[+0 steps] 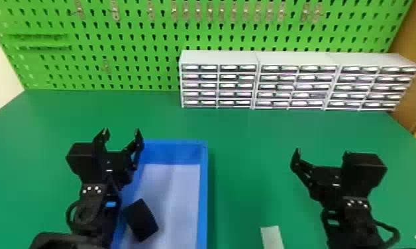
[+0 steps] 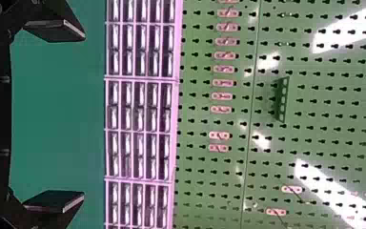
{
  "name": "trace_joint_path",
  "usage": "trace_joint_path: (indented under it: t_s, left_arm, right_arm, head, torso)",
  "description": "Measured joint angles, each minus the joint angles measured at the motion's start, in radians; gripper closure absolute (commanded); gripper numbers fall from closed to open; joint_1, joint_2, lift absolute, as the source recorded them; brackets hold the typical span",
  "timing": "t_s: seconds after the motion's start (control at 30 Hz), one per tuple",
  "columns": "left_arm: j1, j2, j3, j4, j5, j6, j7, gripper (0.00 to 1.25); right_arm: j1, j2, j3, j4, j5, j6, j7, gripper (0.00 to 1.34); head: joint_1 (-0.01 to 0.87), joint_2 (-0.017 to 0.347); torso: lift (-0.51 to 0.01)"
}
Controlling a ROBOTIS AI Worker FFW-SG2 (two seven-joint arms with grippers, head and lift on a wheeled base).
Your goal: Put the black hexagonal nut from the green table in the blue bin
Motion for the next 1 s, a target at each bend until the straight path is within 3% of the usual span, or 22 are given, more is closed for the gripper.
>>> trace_joint_path:
  t_s: [1.0]
  left_arm:
    - [-0.018, 0.002, -0.009, 0.003, 0.008, 0.0, -0.001, 0.52]
  right_arm:
    - [-0.031, -0.018, 0.007, 0.012, -0.029, -0.002, 0.0, 0.13]
  head:
    - [0.657, 0.057]
  torso:
    - [-0.095]
